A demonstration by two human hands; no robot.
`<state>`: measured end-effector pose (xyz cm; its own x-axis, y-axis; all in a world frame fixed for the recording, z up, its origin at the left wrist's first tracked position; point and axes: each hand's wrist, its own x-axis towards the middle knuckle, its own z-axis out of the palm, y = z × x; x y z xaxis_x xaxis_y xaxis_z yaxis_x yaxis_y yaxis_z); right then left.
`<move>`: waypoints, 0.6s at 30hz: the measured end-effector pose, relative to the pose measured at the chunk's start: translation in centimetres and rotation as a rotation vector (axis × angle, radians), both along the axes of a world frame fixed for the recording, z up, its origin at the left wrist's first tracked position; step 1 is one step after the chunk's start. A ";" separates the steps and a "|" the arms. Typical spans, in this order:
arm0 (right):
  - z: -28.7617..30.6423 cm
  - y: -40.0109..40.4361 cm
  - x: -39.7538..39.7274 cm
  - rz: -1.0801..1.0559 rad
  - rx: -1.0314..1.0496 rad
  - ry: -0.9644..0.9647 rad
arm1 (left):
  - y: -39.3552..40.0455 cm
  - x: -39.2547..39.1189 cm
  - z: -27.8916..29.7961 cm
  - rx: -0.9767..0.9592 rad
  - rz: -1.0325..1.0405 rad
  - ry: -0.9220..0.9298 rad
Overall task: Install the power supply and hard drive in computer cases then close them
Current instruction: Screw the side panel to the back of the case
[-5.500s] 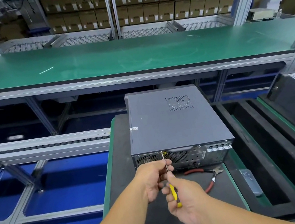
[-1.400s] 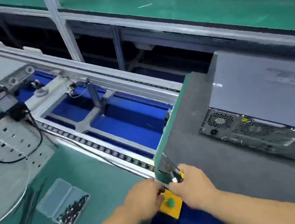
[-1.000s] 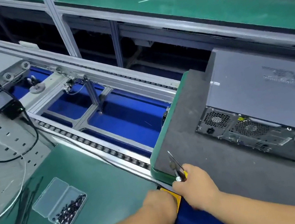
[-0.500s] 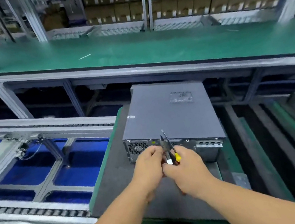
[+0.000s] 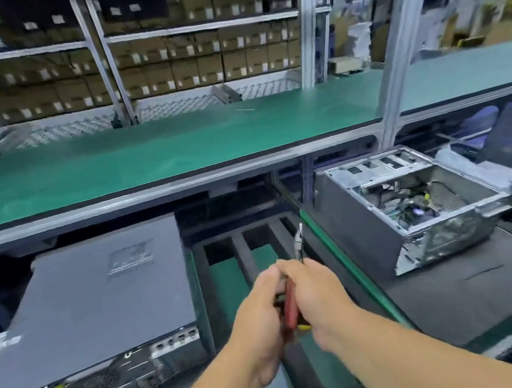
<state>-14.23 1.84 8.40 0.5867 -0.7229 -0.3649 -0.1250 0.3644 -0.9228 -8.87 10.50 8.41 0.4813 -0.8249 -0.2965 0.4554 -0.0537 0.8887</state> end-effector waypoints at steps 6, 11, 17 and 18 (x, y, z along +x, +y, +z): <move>-0.8 -6.6 -3.2 -0.068 0.049 -0.049 | -6.7 -1.9 0.2 0.023 0.042 -0.091; -2.2 -10.9 -6.2 -0.078 -0.062 -0.043 | -11.3 -2.5 -0.7 0.077 0.092 -0.105; -4.3 -15.1 -9.1 -0.009 -0.299 0.117 | -15.7 -3.0 -2.1 0.123 0.151 -0.187; -4.8 -15.6 -9.3 0.011 -0.320 0.101 | -16.2 -3.0 -2.2 0.125 0.170 -0.208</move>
